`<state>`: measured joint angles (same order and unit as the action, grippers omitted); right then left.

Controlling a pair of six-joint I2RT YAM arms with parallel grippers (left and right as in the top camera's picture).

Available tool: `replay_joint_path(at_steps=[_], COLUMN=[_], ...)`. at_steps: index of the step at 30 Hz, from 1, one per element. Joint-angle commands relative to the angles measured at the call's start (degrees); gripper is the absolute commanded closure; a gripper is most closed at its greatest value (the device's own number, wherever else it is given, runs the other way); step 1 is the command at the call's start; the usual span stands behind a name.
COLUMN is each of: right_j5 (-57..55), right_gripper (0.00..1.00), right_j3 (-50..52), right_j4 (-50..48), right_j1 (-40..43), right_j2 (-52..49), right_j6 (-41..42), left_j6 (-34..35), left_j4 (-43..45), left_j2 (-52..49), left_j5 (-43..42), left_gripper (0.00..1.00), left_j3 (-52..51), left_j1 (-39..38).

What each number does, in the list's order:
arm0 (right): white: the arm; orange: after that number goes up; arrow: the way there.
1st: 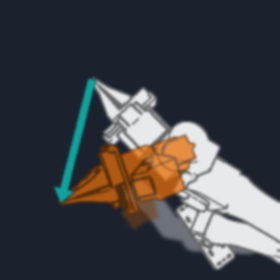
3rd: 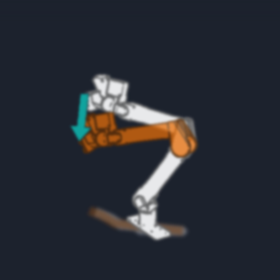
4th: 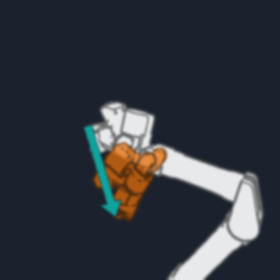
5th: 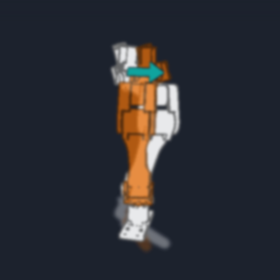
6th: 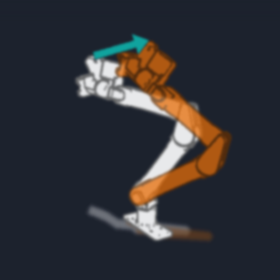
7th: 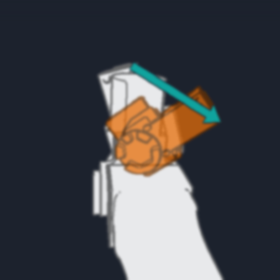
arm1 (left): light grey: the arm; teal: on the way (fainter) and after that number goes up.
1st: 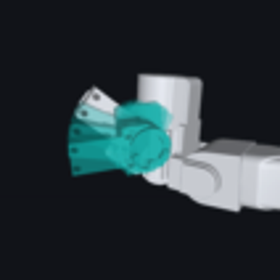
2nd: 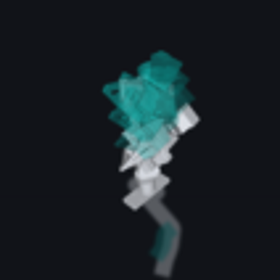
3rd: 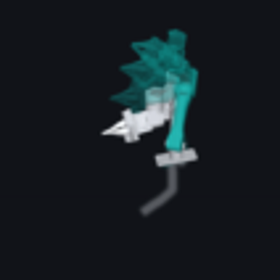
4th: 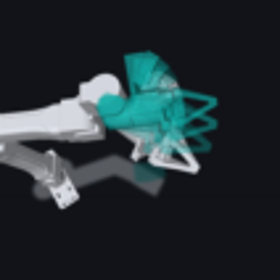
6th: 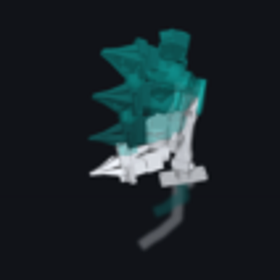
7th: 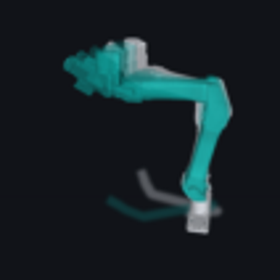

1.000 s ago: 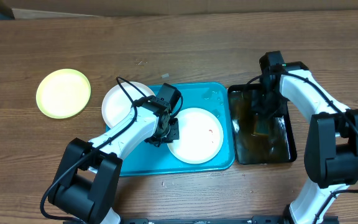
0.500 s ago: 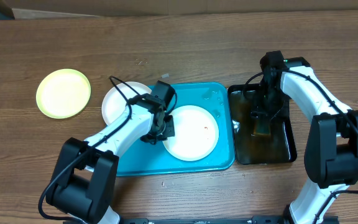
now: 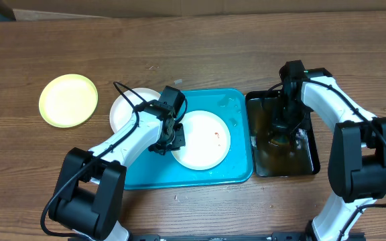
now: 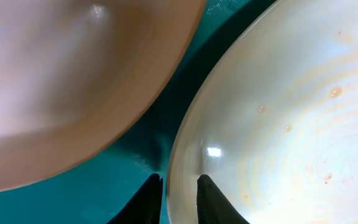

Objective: Clean dirty plates on tray and stack at the side
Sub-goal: 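Lift the sponge from the water tray with the right gripper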

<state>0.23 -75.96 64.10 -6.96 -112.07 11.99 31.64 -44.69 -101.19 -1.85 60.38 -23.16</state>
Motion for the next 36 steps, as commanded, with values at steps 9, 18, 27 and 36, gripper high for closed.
replay_joint_path(at_steps=[9, 18, 27, 36], right_j5=[0.76, 0.39, -2.16, -0.09], right_gripper=[0.96, 0.96, 0.96, 0.96], right_j3=[-9.42, -9.14, -9.14, -9.11], right_j4=[7.61, 8.17, 9.70, 9.27], right_j1=[-0.11, -0.44, -1.70, -2.45], right_j2=[1.51, 1.49, 1.49, 1.49], right_j6=[0.17, 0.07, 7.48, 2.16], left_j6=[0.50, -0.37, -0.76, -0.76], left_j4=[-0.04, -0.11, -0.07, 0.00], left_j2=[-0.39, -0.39, -0.39, -0.39], left_j5=[0.81, 0.81, 0.76, 0.76], left_gripper=[0.96, 0.96, 0.96, 0.96], left_j3=[0.74, 0.74, 0.74, 0.74], left_j1=[-0.24, -0.24, -0.24, -0.24])
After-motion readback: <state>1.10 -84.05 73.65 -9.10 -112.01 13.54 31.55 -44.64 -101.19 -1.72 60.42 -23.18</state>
